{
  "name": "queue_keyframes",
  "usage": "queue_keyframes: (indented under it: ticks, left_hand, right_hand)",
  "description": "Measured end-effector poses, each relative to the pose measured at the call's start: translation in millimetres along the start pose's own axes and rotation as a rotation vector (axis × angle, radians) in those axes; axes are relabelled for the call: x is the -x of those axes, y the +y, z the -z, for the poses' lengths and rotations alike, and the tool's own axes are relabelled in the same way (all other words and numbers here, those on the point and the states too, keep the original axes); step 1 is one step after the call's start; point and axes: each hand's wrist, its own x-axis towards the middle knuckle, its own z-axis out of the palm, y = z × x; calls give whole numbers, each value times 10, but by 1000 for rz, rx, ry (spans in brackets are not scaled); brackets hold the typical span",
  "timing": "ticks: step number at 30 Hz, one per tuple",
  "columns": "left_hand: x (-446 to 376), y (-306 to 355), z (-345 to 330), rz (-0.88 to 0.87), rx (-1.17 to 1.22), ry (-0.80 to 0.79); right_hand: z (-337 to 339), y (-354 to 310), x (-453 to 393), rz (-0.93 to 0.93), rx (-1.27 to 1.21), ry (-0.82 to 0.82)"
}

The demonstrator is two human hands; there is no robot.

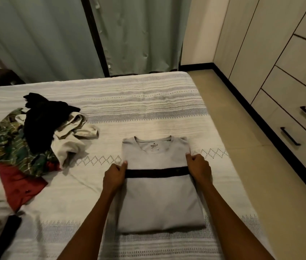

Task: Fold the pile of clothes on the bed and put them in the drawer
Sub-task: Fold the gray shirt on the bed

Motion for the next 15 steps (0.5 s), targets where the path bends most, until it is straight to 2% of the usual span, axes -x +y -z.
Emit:
queue_keyframes:
  ticks: [9,12,15]
  left_hand:
    - [1191,-354,144,65,9,-271]
    - [1505,-441,186,81,92,-270]
    - [1789,-463,239,66,133,-240]
  right_hand:
    - [243,836,1168,0,43,-209]
    - [285,1004,1396,30,69,-248]
    - [358,1093,1628,62,61,-200]
